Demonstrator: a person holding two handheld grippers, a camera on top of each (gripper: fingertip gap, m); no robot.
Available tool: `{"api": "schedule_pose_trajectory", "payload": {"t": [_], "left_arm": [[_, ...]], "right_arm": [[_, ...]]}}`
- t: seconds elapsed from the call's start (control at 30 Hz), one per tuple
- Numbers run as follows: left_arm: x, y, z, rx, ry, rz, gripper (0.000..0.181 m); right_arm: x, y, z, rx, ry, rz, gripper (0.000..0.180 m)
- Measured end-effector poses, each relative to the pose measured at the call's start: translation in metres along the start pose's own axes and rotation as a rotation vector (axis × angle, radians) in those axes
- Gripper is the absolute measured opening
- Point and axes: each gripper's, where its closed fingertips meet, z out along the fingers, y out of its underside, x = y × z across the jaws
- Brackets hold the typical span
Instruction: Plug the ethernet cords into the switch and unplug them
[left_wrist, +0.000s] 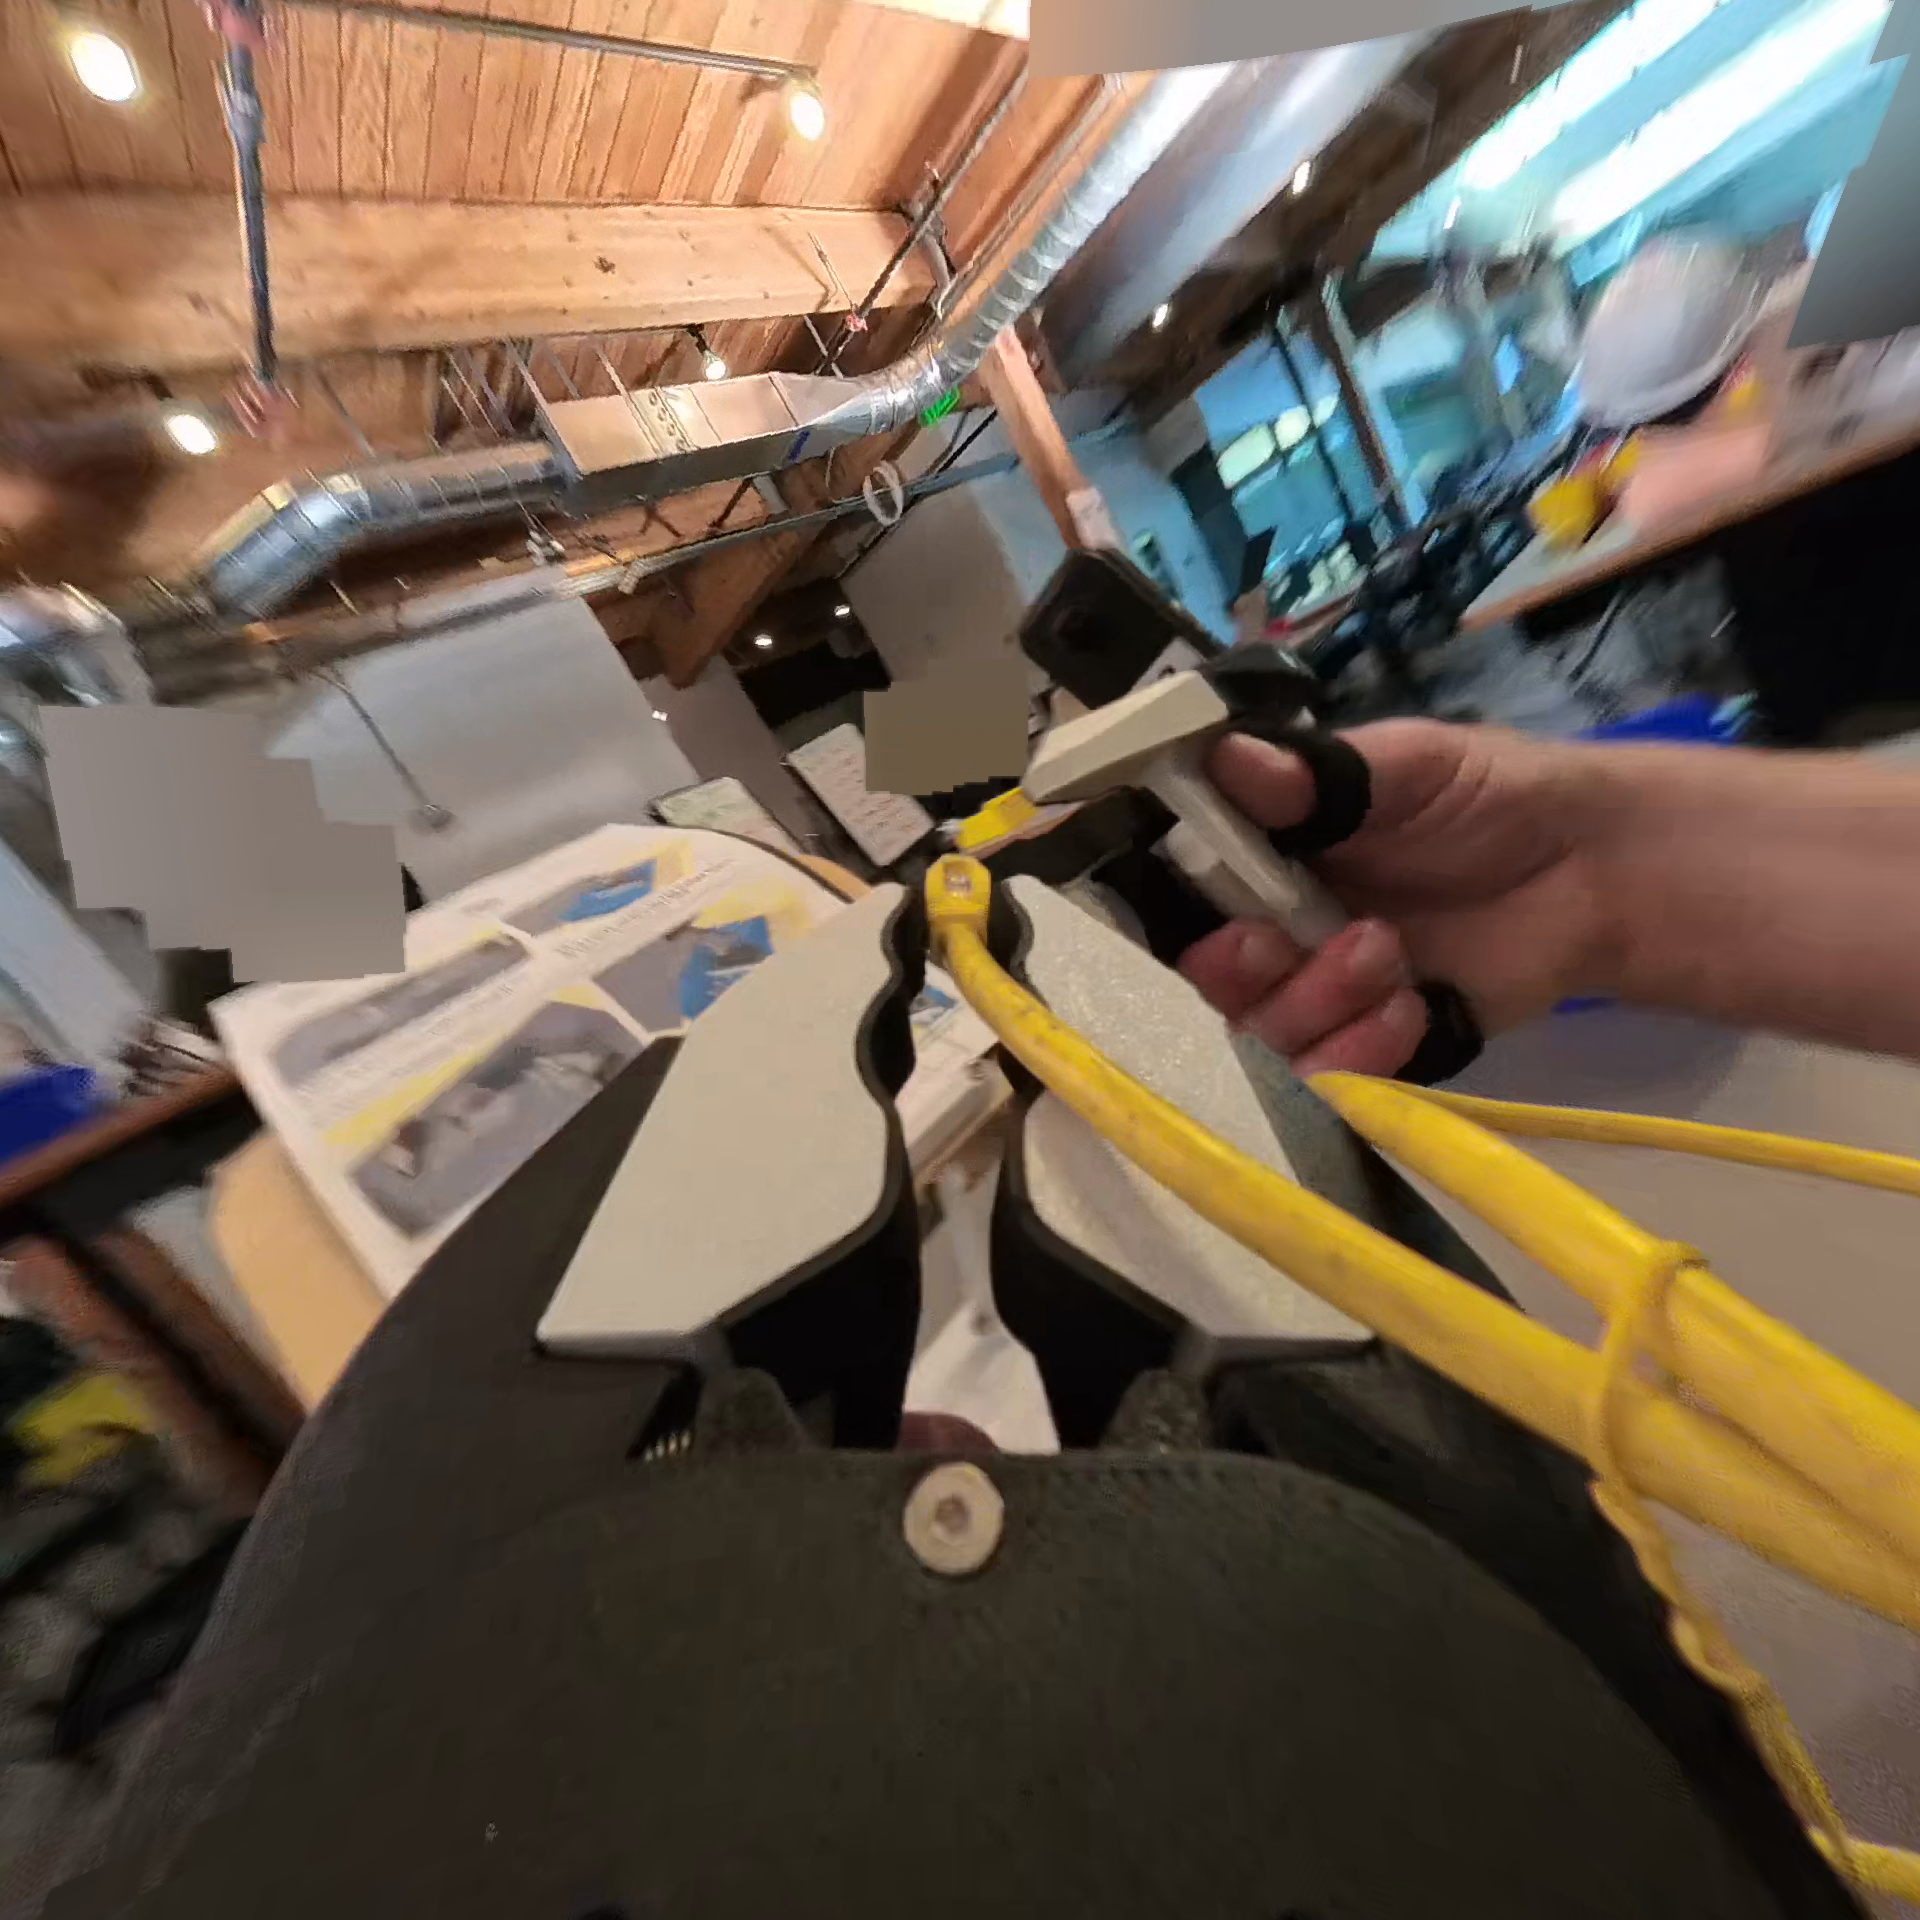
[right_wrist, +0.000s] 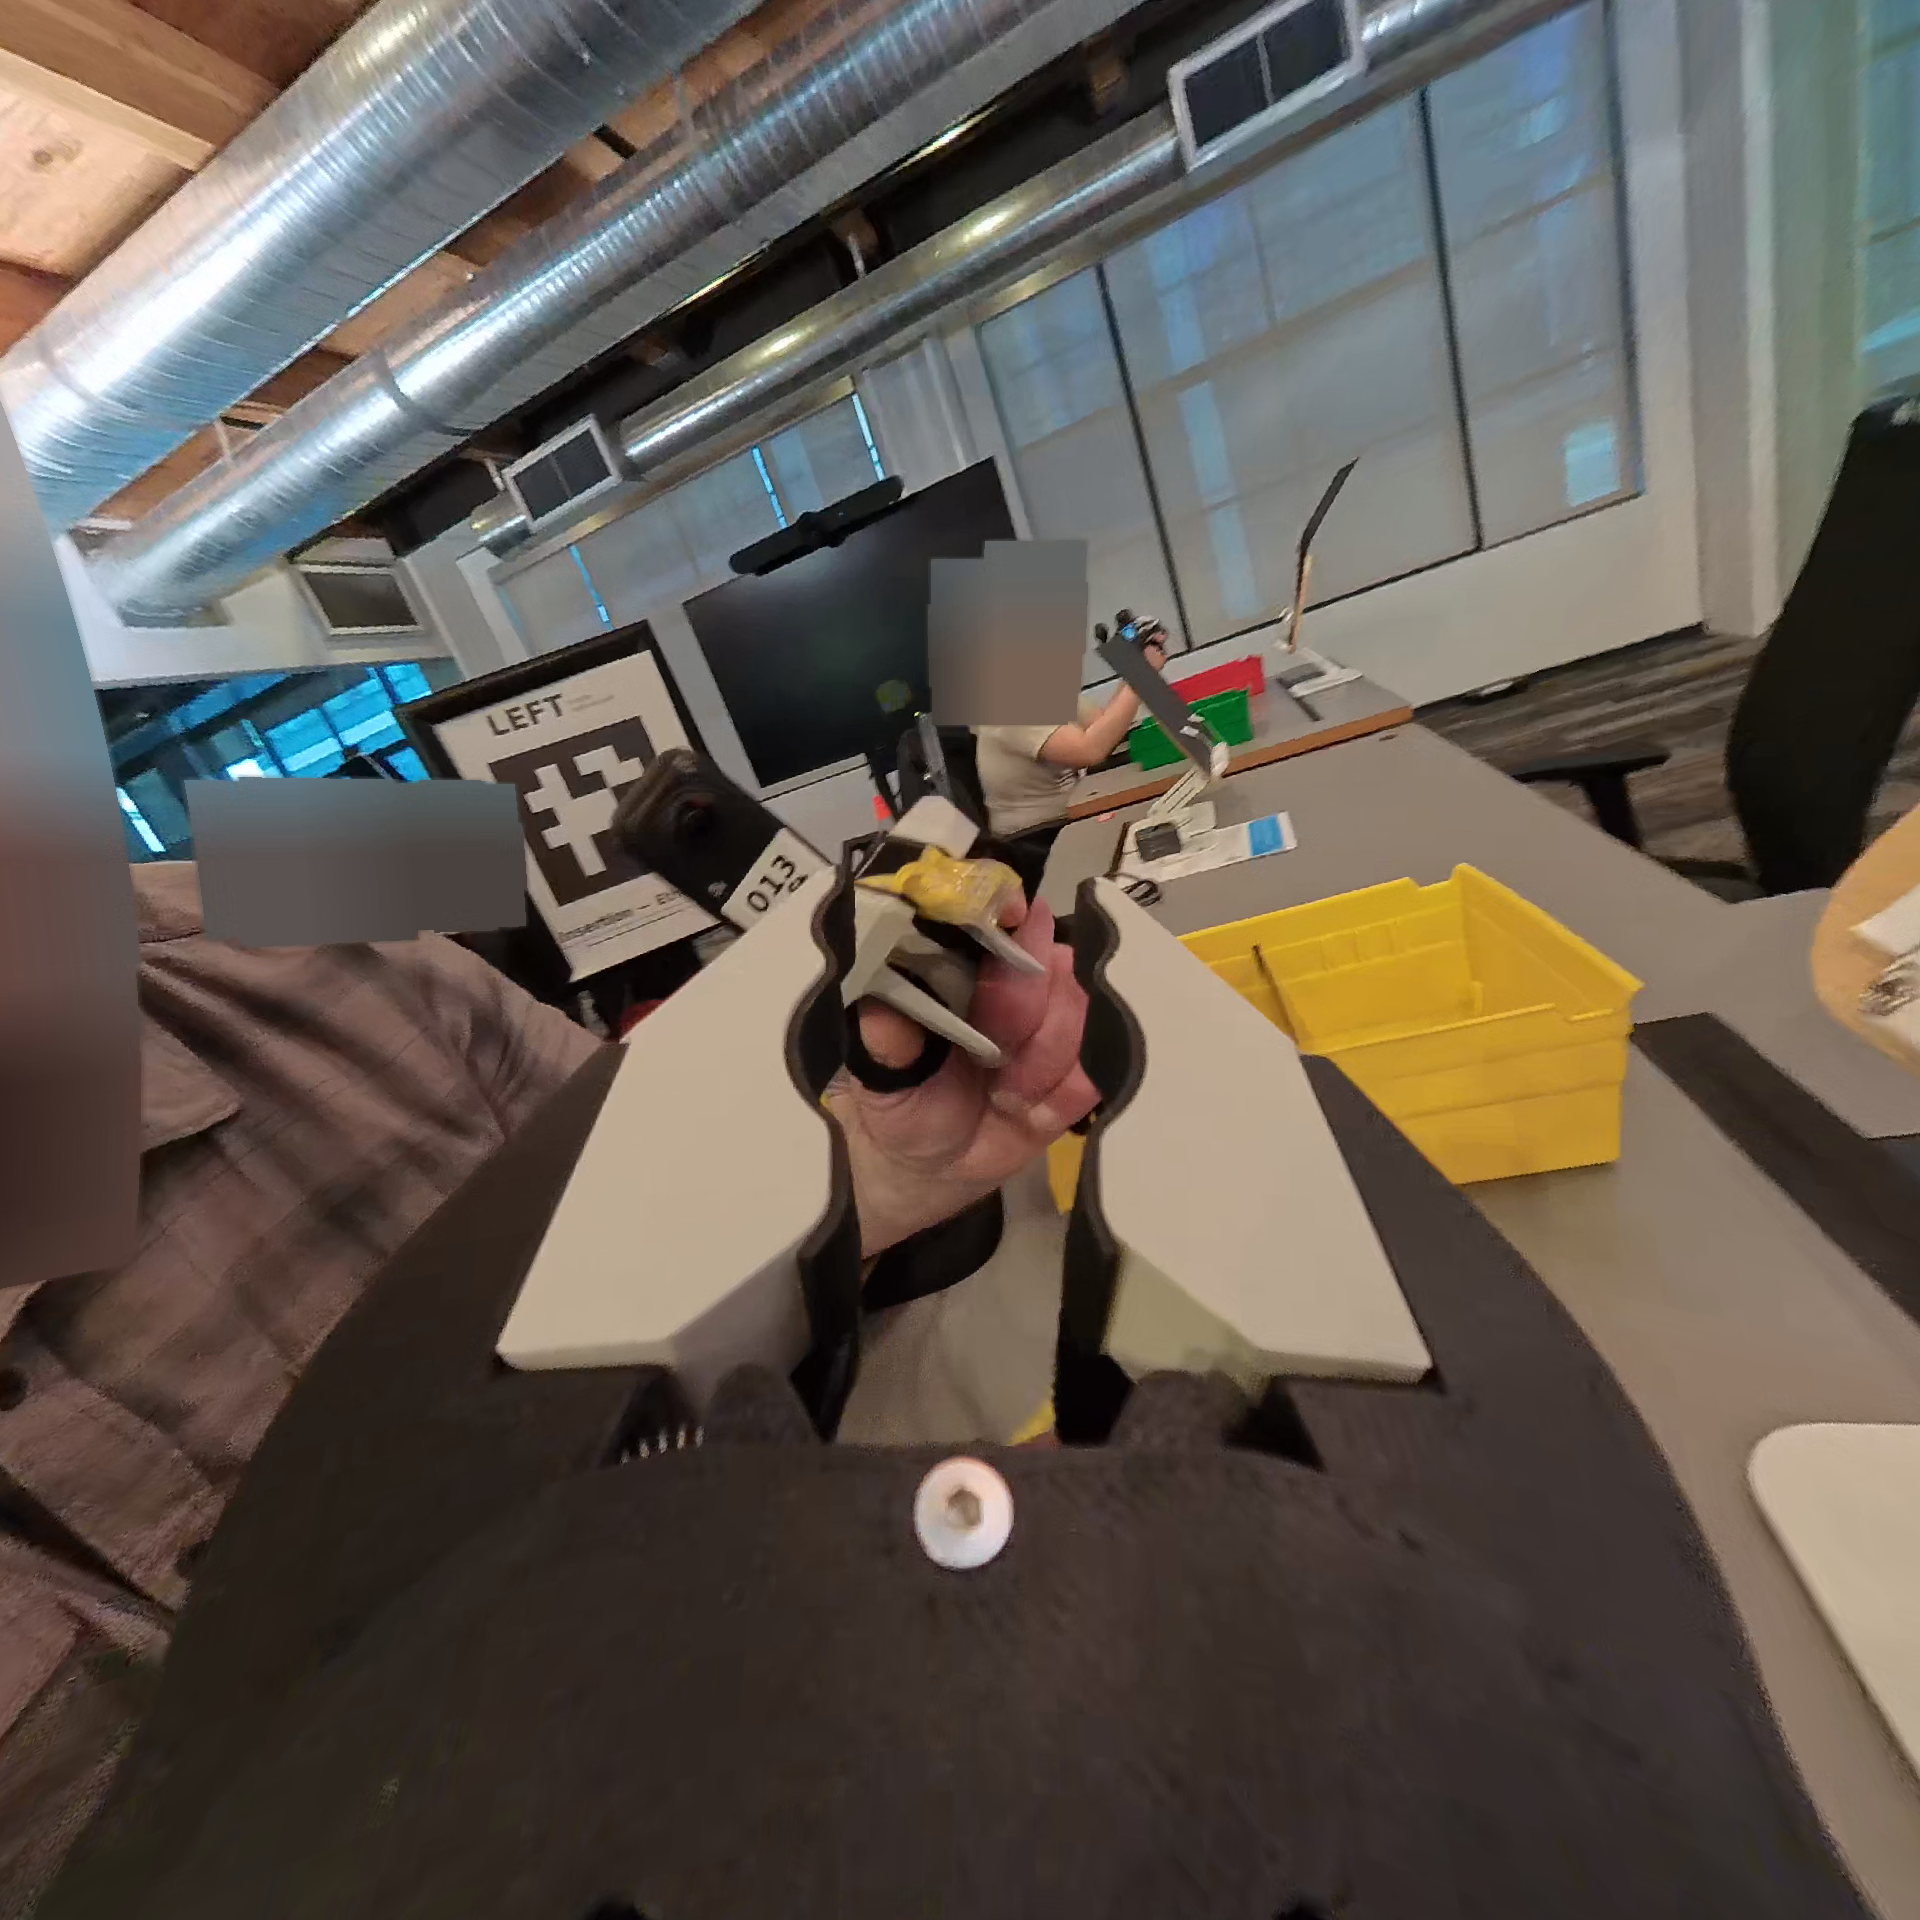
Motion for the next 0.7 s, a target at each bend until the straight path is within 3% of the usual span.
{"api": "schedule_pose_trajectory", "payload": {"t": [0.23, 0.37, 0.47, 0.6, 0.7], "left_arm": [[-0.038, -0.003, -0.014, 0.143, 0.103, -0.496, 0.012], [-0.051, -0.003, -0.019, 0.202, 0.151, -0.675, 0.011], [-0.053, 0.003, -0.019, 0.189, 0.174, -0.707, 0.012], [-0.050, 0.014, -0.016, 0.144, 0.199, -0.729, 0.011], [-0.040, 0.026, -0.011, 0.076, 0.214, -0.688, 0.011]], "right_arm": [[0.013, 0.003, -0.022, -0.153, 0.210, -0.186, 0.046], [0.023, 0.012, -0.036, -0.264, 0.304, -0.253, 0.049], [0.032, 0.034, -0.049, -0.442, 0.363, -0.328, 0.057], [0.048, 0.079, -0.075, -0.751, 0.433, -0.406, 0.083], [0.060, 0.130, -0.106, -1.058, 0.450, -0.400, 0.117]]}}
